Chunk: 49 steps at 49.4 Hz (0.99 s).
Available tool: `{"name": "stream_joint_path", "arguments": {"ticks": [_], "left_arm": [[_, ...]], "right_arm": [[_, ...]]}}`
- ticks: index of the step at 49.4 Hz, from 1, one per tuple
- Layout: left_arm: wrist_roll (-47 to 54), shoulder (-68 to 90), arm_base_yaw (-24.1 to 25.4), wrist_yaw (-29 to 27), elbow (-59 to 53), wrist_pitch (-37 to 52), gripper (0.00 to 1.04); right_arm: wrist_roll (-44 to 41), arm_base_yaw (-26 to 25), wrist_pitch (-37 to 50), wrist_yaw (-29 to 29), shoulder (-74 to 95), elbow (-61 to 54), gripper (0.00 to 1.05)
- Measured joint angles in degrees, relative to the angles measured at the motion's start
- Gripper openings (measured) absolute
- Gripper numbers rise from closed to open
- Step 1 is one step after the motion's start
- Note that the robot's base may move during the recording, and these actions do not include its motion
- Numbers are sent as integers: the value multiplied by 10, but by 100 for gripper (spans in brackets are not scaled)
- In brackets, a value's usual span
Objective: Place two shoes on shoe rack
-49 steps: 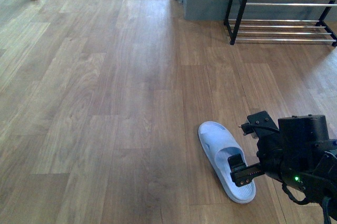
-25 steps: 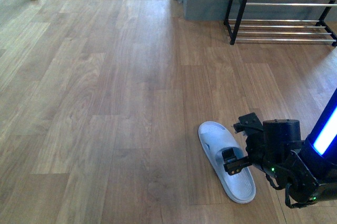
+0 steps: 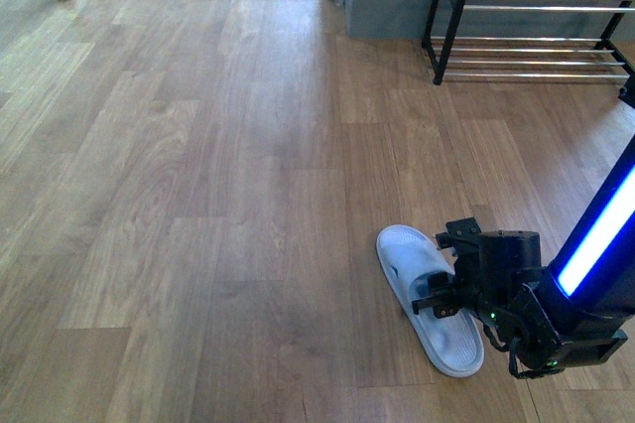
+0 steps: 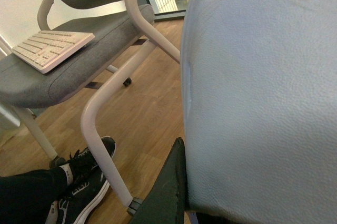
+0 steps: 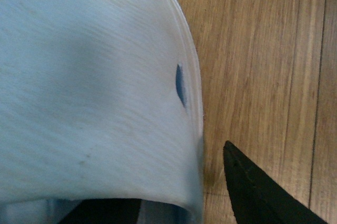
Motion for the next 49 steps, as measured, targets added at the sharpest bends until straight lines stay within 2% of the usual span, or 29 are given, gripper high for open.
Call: {"name": "stream_joint_path", "arguments": {"ticks": [10, 12, 18, 25, 31, 37, 42, 49], "left_arm": [[0, 0, 0, 0, 0, 0, 2], [0, 0, 0, 0, 0, 0, 2], [0, 0, 0, 0, 0, 0, 2], [0, 0, 0, 0, 0, 0, 2], [0, 0, 0, 0, 0, 0, 2], [0, 0, 0, 0, 0, 0, 2], [0, 0, 0, 0, 0, 0, 2], [0, 0, 0, 0, 0, 0, 2]], "right_arm": [[17, -3, -13, 6, 5, 12, 19], [20, -4, -13, 6, 3, 11, 18], [2, -22, 15, 4, -18, -33, 2], [-56, -61, 36, -23, -113, -172, 2], [-99, -75, 67, -52, -210, -267, 2], [-148, -83, 70, -102, -401, -398, 2], [-181, -103, 32, -130, -588, -500, 2], [-203, -153, -87, -159, -885, -601, 2]]}}
